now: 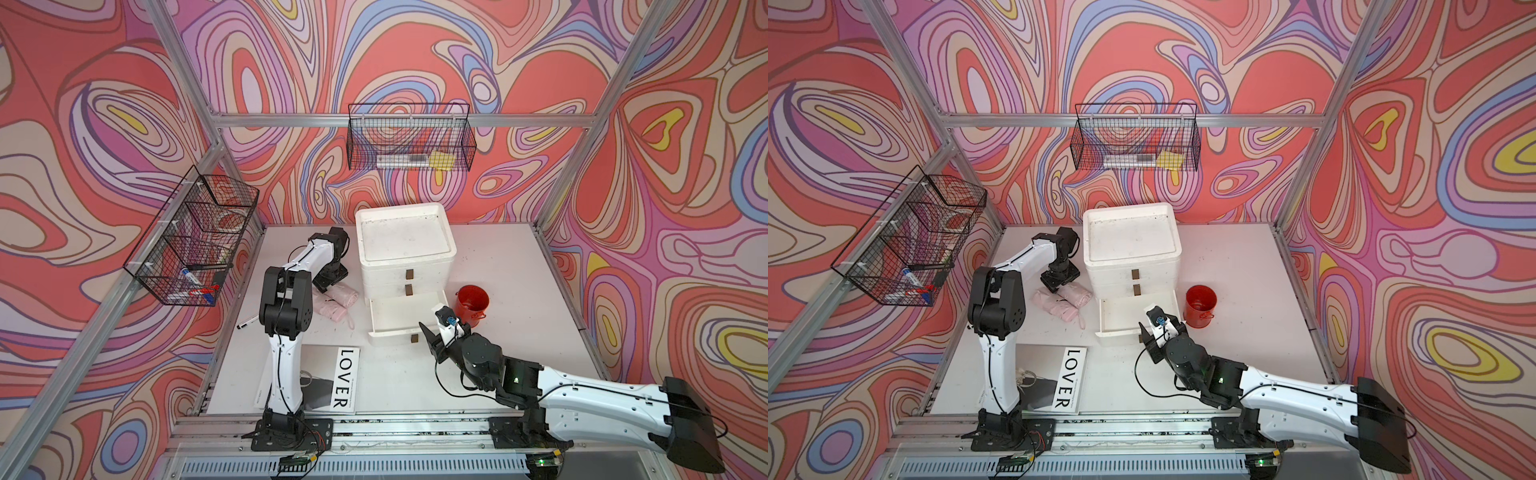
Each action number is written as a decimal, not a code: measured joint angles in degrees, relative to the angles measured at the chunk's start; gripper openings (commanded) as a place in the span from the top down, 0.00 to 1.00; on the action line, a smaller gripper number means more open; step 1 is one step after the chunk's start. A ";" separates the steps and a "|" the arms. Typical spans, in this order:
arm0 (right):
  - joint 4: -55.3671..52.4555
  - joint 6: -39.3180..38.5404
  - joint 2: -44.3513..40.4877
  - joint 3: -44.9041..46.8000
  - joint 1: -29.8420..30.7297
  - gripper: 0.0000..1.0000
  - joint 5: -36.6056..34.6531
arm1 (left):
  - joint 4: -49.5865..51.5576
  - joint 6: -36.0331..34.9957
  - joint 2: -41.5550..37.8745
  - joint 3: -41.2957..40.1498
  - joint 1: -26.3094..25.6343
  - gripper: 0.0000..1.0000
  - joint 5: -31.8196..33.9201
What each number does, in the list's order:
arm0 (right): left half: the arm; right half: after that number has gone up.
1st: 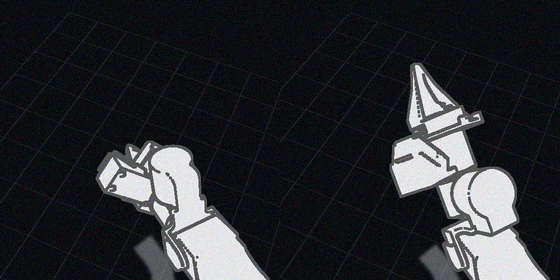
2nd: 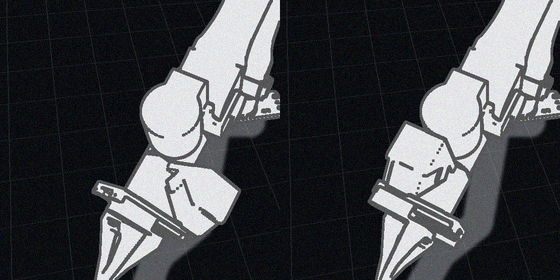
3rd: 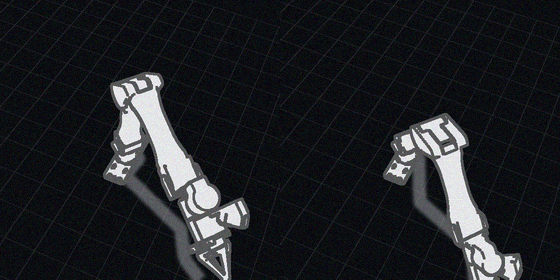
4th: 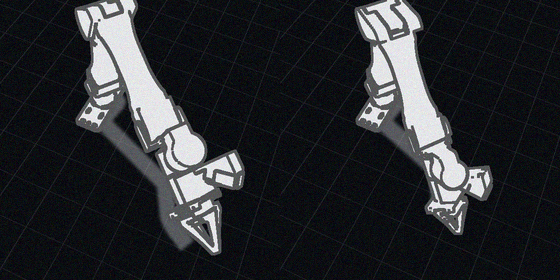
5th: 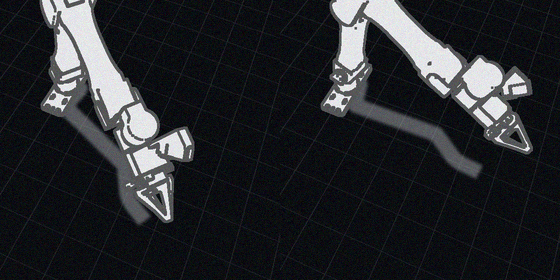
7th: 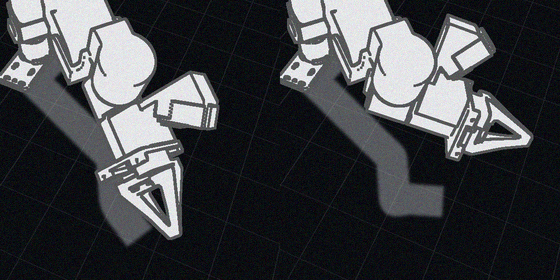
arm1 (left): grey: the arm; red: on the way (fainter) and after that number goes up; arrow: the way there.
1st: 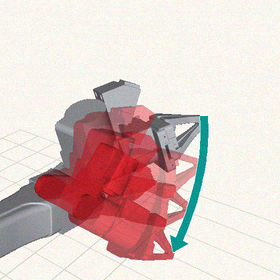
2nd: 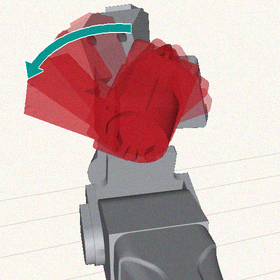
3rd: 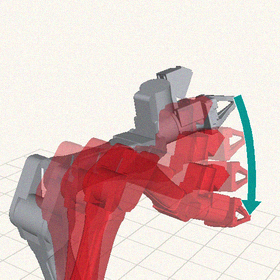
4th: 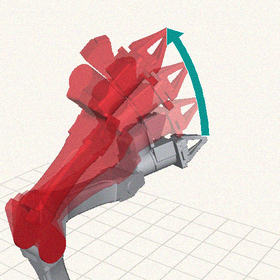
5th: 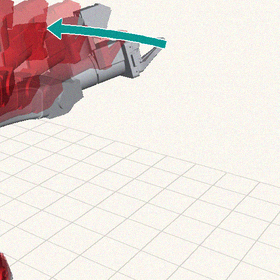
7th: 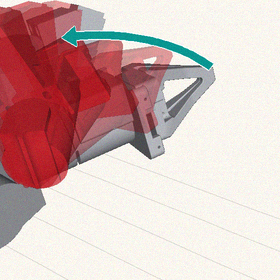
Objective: Place the umbrella in the drawer by color
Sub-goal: Pick up the umbrella from the center of the board.
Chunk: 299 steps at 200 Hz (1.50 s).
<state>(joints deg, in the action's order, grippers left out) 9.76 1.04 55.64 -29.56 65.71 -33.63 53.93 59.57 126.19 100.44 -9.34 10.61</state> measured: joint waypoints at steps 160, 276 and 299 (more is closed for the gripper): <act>3.63 -2.08 4.13 0.35 0.00 0.45 -0.98 | -31.82 -1.07 -24.44 -35.74 1.62 1.00 -6.71; 6.69 0.94 6.21 -7.63 -0.02 0.22 10.84 | -60.06 -17.11 -74.55 -58.14 -12.81 1.00 -6.34; 7.17 1.64 8.72 -12.50 -0.11 0.21 14.91 | -64.57 -18.49 -76.94 -58.99 -13.60 1.00 -10.62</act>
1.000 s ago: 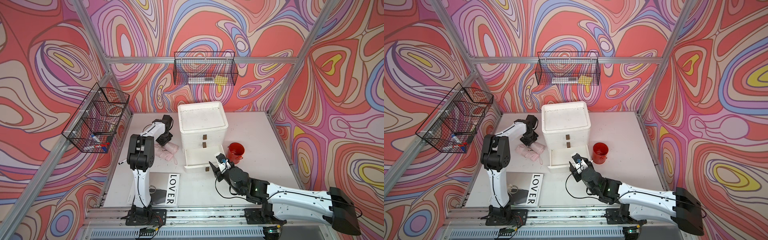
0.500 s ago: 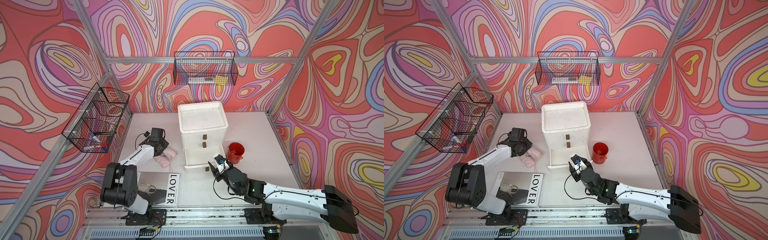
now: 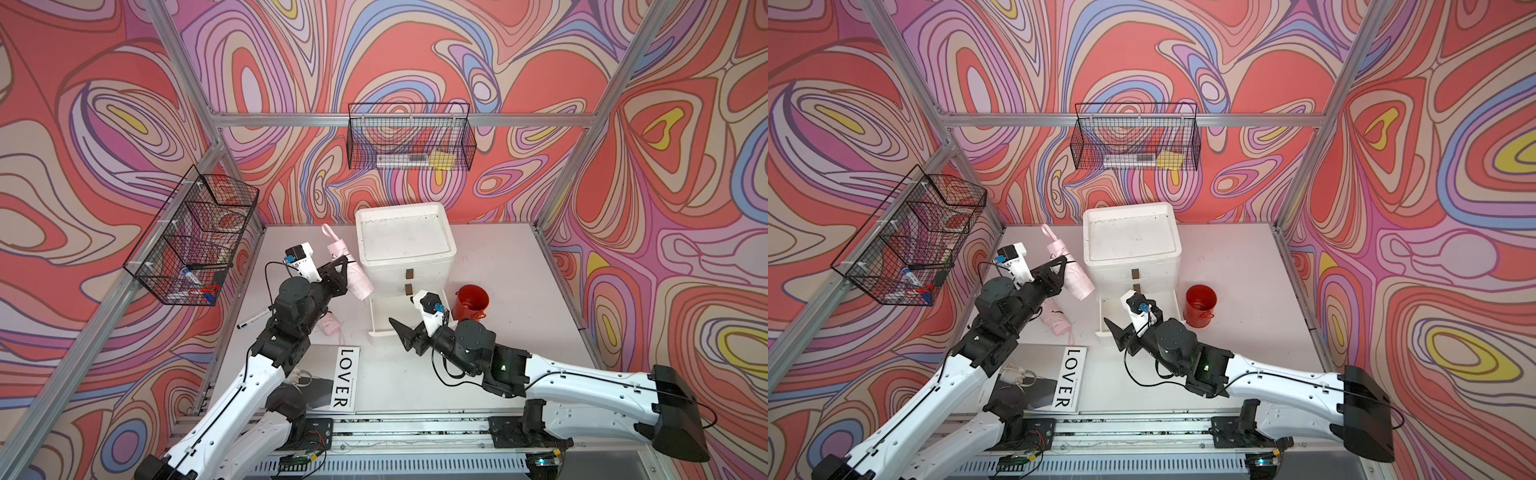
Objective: Place the umbrella in the drawer by color
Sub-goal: Pick up the umbrella from the center of the board.
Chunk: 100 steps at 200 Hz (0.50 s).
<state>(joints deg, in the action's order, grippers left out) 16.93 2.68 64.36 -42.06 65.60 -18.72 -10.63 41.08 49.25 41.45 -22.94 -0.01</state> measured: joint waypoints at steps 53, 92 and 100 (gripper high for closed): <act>0.13 -0.48 4.85 -8.57 -0.81 0.21 3.19 | -9.03 0.96 -1.36 -0.44 -4.07 0.99 -9.49; -0.24 -0.55 6.40 -9.73 -0.81 0.21 3.43 | -11.56 1.33 -1.27 -0.44 -8.28 0.99 -12.35; -0.52 -0.55 6.60 -9.79 -0.83 0.21 3.34 | -11.69 1.33 -1.29 -0.44 -9.01 0.98 -12.48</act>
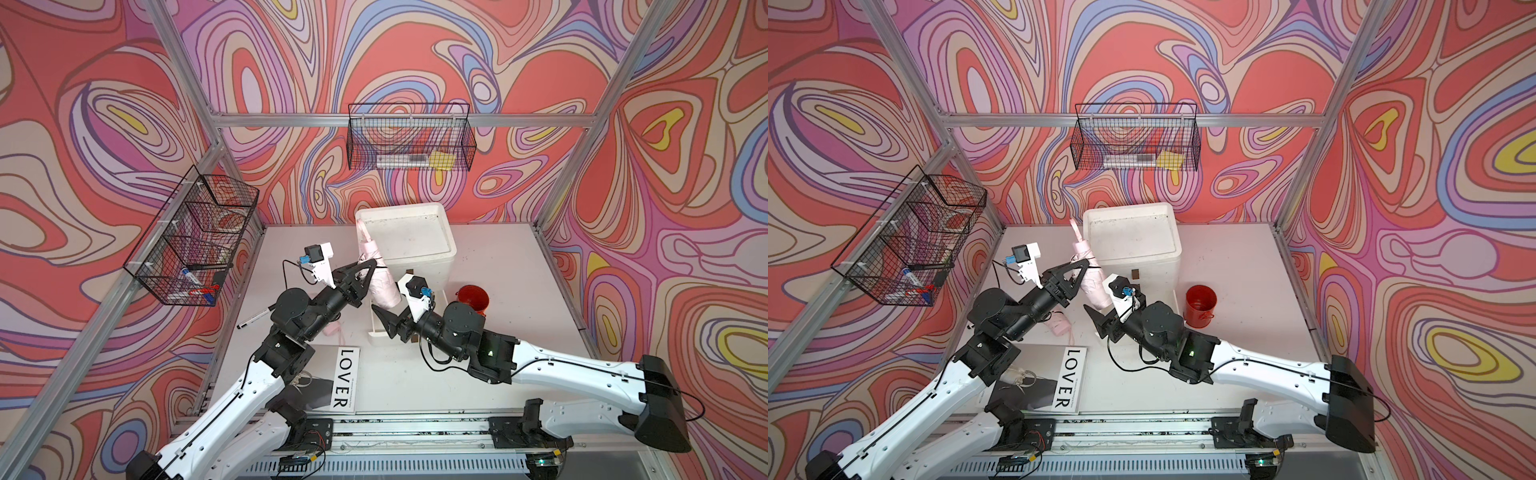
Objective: Place the umbrella in the drawer by color
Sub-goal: Pick up the umbrella from the center of the board, then place the umbrella in the drawer.
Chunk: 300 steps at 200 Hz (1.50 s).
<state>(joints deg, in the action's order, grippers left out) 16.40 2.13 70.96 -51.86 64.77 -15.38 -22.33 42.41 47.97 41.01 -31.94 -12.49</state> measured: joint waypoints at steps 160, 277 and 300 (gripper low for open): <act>-21.51 -2.27 -5.07 -4.11 -0.98 0.79 -1.03 | 5.70 -1.68 -1.81 0.00 -6.71 0.38 4.42; -67.30 -28.28 3.85 -22.36 -0.57 0.80 -10.82 | 30.58 -0.37 -19.30 -9.31 -6.32 0.16 43.80; -71.17 -32.57 11.28 -22.99 -0.63 0.79 -14.58 | 30.97 -0.35 -18.60 -9.40 -6.32 0.16 44.78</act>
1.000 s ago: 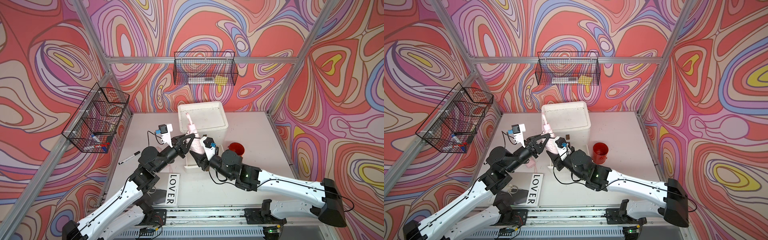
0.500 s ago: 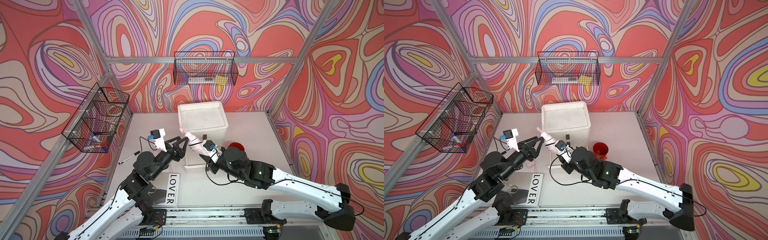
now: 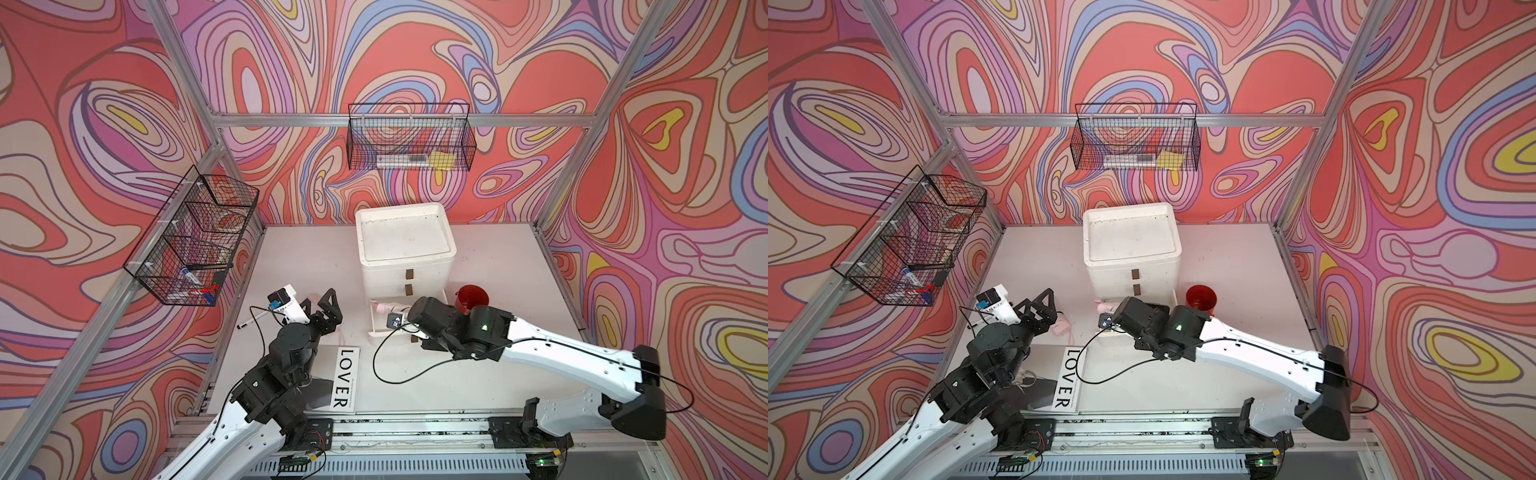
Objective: Place the umbrella in the drawer by color
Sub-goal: Place the umbrella in the drawer.
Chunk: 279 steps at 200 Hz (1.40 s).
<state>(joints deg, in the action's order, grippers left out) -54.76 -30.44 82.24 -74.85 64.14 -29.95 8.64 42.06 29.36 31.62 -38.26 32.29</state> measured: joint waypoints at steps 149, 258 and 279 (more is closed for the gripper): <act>14.08 -11.91 22.47 -3.52 -11.28 0.10 -10.29 | 0.00 0.02 3.23 0.00 0.00 0.17 2.51; 25.05 3.45 4.52 4.63 -12.96 0.10 -11.37 | 0.22 0.24 11.47 0.39 0.00 0.15 6.03; 30.60 7.23 -4.81 10.93 -12.96 0.10 -4.37 | 0.17 -0.63 13.73 0.66 0.11 0.15 8.55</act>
<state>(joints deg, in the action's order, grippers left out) -24.16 -23.20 77.43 -63.92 51.18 -34.33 8.82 41.43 43.09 32.27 -38.15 40.84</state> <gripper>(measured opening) 0.902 0.851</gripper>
